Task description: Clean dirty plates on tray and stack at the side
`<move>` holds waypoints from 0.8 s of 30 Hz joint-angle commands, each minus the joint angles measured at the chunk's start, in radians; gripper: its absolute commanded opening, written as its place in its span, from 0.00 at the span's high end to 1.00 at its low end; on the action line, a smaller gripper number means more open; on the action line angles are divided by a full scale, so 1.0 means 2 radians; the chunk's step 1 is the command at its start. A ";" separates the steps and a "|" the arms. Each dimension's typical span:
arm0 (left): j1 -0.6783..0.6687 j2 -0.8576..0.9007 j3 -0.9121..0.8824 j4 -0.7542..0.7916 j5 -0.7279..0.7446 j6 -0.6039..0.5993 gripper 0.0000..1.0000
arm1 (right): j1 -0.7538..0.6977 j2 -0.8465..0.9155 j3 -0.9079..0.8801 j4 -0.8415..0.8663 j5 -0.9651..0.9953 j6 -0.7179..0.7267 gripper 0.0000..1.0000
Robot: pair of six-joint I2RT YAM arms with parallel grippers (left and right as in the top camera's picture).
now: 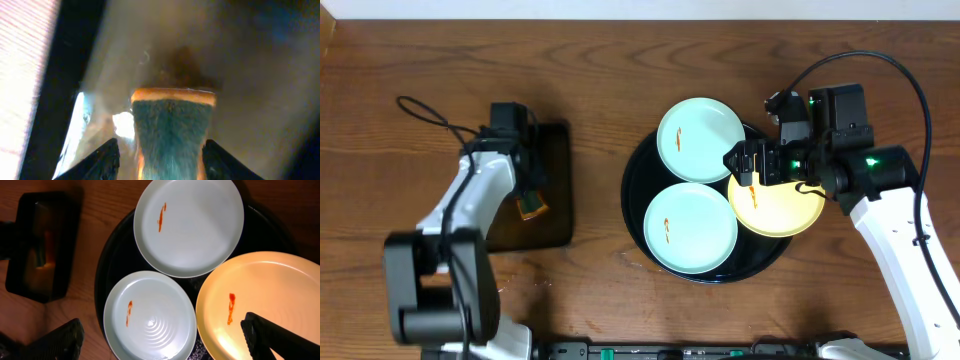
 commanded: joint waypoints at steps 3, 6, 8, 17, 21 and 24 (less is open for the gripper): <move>0.001 0.033 -0.006 0.010 -0.010 0.007 0.66 | 0.005 0.000 0.010 0.001 0.001 0.001 0.01; 0.001 0.024 -0.002 0.008 -0.009 0.007 0.92 | 0.005 0.001 0.010 0.002 0.001 0.001 0.01; 0.001 0.010 0.005 0.000 0.014 0.017 0.93 | 0.005 0.001 0.010 0.002 0.001 0.000 0.01; 0.000 -0.058 0.009 -0.017 0.067 0.045 0.67 | 0.005 0.001 0.010 0.002 0.001 0.001 0.01; 0.000 -0.050 0.006 -0.028 0.063 0.046 0.57 | 0.005 0.000 0.010 0.002 0.001 0.001 0.01; 0.000 -0.040 0.001 -0.028 0.063 0.046 0.53 | 0.005 0.000 0.010 0.001 0.001 0.001 0.01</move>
